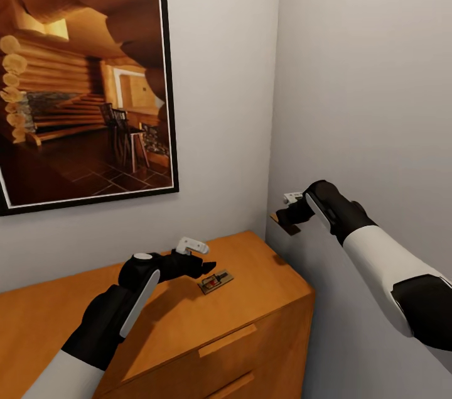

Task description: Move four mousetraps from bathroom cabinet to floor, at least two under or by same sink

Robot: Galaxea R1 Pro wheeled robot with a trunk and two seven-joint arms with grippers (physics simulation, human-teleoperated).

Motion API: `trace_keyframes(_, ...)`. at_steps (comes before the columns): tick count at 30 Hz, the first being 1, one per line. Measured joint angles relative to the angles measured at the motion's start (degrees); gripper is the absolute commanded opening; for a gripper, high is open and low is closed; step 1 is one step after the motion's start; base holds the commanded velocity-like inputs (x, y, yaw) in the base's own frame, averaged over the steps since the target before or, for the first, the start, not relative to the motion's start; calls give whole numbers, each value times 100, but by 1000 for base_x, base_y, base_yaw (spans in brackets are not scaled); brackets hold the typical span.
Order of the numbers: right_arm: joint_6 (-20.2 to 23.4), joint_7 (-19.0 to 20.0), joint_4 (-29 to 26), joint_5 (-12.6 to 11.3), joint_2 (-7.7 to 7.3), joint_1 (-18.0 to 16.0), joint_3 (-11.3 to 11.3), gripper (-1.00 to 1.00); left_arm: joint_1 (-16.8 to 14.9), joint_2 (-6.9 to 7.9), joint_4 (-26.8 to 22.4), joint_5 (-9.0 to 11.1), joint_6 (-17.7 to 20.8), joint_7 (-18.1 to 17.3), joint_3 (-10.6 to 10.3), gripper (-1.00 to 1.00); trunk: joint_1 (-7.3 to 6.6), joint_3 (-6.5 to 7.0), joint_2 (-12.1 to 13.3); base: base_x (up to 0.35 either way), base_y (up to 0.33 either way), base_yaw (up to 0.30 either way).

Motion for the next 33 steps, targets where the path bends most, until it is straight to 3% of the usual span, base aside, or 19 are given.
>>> trace_keyframes(10,0,5,0,-7,-9,-2,-10,-100,0,-46,320,13,2,9,4,100,0,0,0,0,0,0)
trace_keyframes(33,0,5,33,12,-10,-8,-9,-100,0,-69,346,-47,-71,4,5,100,0,0,0,0,0,0)
